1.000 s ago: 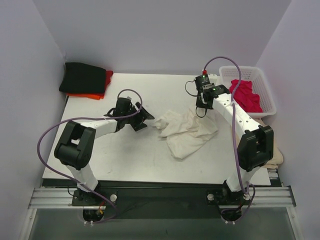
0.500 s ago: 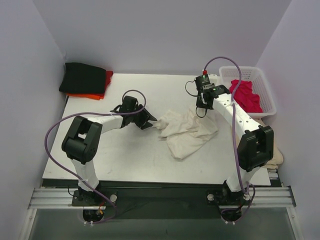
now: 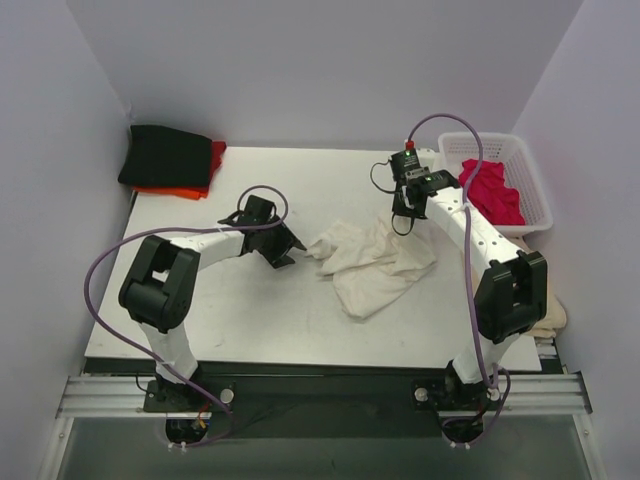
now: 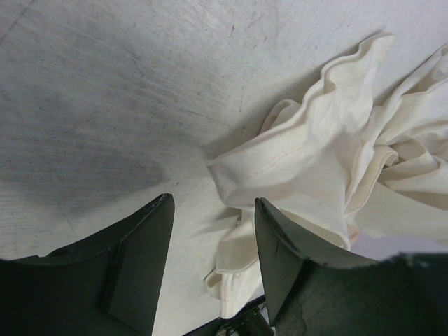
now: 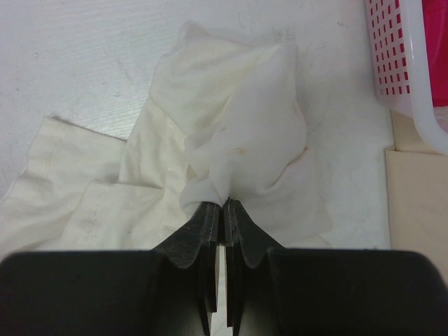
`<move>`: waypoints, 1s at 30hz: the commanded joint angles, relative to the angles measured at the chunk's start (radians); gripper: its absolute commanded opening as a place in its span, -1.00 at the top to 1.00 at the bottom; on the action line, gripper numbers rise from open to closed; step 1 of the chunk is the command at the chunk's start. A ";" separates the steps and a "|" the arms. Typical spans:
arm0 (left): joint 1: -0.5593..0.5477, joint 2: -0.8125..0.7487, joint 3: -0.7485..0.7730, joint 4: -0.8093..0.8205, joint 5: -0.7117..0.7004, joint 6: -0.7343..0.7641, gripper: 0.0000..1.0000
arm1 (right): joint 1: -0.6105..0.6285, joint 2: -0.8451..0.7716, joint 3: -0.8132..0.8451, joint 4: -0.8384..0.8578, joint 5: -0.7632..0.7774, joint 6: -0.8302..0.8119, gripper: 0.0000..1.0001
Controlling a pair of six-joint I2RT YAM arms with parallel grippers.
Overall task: Fold and stack the t-shirts
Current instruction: Flatten out the tshirt
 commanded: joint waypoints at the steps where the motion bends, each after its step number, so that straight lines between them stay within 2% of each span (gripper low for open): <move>1: -0.003 -0.001 0.015 0.035 0.043 -0.037 -0.21 | -0.003 -0.018 -0.015 -0.016 0.027 0.017 1.00; 8: -0.003 0.071 0.009 0.135 0.115 -0.142 -0.21 | -0.006 -0.031 -0.025 -0.022 0.040 0.009 1.00; 12: -0.006 0.097 0.012 0.149 0.133 -0.178 -0.08 | -0.004 -0.038 -0.025 -0.023 0.048 0.006 1.00; 15: -0.006 0.096 0.011 0.152 0.127 -0.178 0.21 | -0.004 -0.036 -0.020 -0.025 0.050 0.003 1.00; 16: -0.006 0.097 0.011 0.155 0.126 -0.176 0.42 | -0.006 -0.035 -0.020 -0.026 0.048 0.003 1.00; 18: -0.006 0.099 0.017 0.158 0.124 -0.170 0.62 | -0.006 -0.033 -0.017 -0.026 0.048 0.001 1.00; 20: -0.003 0.096 0.022 0.149 0.115 -0.156 1.00 | -0.006 -0.031 -0.015 -0.026 0.048 0.001 1.00; 30: 0.066 -0.025 0.126 -0.058 -0.046 0.048 1.00 | -0.034 -0.116 0.008 -0.062 0.082 -0.002 1.00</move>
